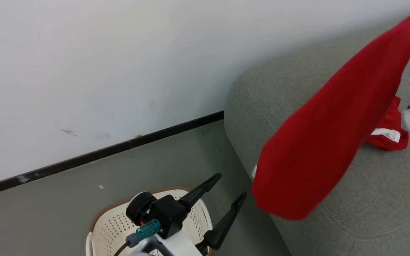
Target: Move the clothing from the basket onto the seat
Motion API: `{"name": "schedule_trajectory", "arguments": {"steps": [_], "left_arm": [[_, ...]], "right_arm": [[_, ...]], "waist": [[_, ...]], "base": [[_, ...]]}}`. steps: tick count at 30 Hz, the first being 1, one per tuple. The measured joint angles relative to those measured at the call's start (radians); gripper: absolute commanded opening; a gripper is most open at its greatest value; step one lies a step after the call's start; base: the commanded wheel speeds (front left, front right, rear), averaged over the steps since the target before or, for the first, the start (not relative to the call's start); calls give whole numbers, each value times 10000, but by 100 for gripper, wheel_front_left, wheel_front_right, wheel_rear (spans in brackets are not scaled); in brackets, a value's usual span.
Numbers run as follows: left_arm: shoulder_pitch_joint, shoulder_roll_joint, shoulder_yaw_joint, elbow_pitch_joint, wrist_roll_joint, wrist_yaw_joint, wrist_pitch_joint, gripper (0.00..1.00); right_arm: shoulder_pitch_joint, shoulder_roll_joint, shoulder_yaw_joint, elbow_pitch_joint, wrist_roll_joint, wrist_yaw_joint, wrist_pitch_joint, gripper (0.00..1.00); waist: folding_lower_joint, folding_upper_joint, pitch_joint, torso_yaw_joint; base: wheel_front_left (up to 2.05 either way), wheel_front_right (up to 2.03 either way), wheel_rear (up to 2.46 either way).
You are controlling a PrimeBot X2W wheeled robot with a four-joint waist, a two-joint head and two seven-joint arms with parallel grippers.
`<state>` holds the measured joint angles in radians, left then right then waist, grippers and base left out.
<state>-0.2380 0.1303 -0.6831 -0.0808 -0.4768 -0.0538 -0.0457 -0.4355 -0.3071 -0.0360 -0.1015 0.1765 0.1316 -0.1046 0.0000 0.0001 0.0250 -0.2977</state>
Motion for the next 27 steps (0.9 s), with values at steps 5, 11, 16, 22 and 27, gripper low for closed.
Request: {"name": "schedule_trajectory", "arguments": {"steps": [5, 11, 16, 22, 27], "left_arm": [[-13, 33, 176, -199, 217, 176, 2, 100], [-67, 213, 274, -443, 345, 324, 105, 100], [-395, 318, 284, -660, 483, 351, 336, 100], [-647, 351, 98, -917, 585, 351, 725, 100], [-700, 357, -52, -1047, 819, 351, 953, 100]], "right_arm": [[-1932, -594, -780, 485, 198, 2, 472, 0], [-3182, -1407, -1701, 2017, 215, 0, 1191, 0], [-3327, -1733, -1762, 3384, -8, 0, 1540, 0], [-3324, -1620, -1877, 4913, -422, 0, 1628, 0], [-3297, -1469, -1772, 5724, -767, 0, 1471, 0]], "waist": [[0, 0, 329, 45], [0, 0, 764, 127], [0, 0, 1161, 222], [0, 0, 1735, 412], [0, 0, 2134, 578]], "base": [[0, 0, 0], [0, 0, 0], [0, 0, 0], [0, 0, 0], [0, 0, 0]]}}
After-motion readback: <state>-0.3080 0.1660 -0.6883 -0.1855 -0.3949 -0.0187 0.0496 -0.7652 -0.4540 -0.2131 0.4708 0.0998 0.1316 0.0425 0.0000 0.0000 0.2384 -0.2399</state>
